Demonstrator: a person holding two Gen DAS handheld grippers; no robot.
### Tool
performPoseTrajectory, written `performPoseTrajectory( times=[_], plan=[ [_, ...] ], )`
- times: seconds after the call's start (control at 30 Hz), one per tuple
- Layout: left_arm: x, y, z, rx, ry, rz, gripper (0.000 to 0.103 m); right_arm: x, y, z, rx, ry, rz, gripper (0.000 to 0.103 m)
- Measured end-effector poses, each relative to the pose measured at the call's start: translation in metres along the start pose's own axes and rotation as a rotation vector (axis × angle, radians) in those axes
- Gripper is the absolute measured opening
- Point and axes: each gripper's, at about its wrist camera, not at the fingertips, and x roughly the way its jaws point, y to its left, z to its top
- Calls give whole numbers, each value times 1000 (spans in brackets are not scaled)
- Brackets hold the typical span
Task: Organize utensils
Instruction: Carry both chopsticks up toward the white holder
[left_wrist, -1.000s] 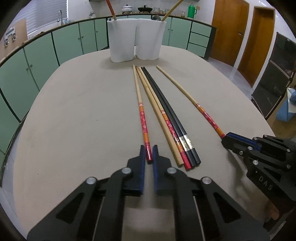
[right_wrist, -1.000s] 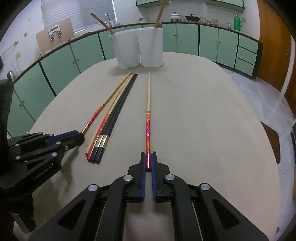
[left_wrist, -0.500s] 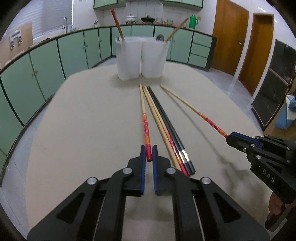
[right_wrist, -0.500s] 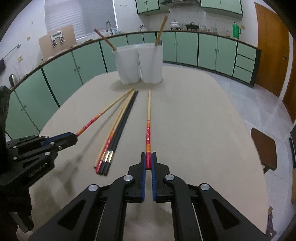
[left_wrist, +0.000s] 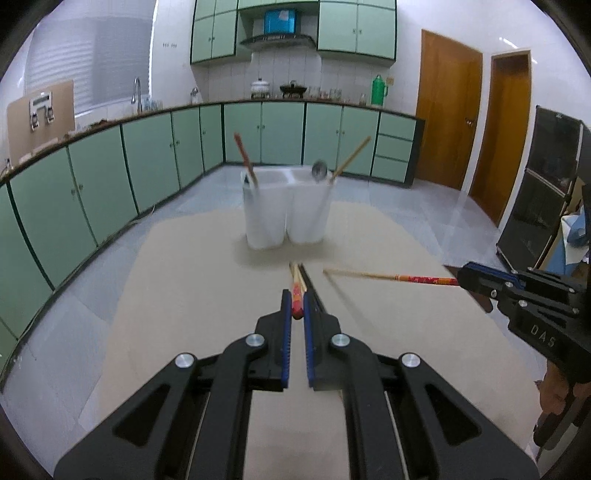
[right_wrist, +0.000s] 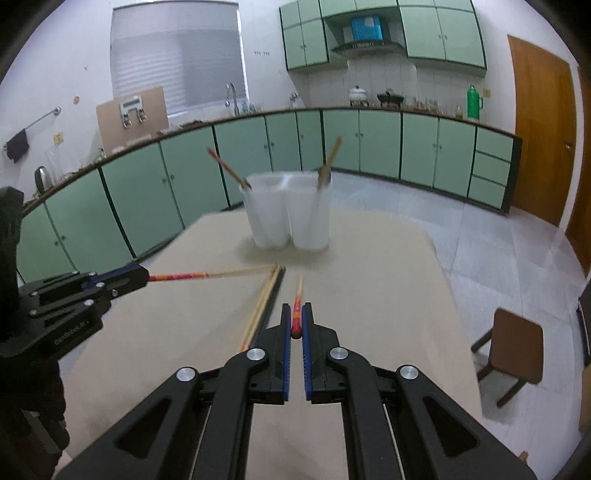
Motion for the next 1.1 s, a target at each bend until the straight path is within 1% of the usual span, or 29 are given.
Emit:
performPoseTrajectory(
  times=[0.17, 0.37, 0.57, 0.83, 1.1],
  plan=[
    [-9, 2, 22, 7, -49, -2, 5, -8, 2, 33, -7, -54, 31, 5],
    [-17, 9, 47, 9, -103, 0, 5, -9, 5, 70, -13, -84, 66, 5],
    [-27, 10, 68, 21, -151, 0, 5, -8, 6, 95, -19, -95, 98, 5],
    [-36, 4, 89, 38, -208, -14, 5, -11, 6, 126, -35, -120, 139, 5],
    [-35, 4, 120, 57, -275, -9, 5, -13, 12, 170, -80, -192, 145, 5]
  ],
)
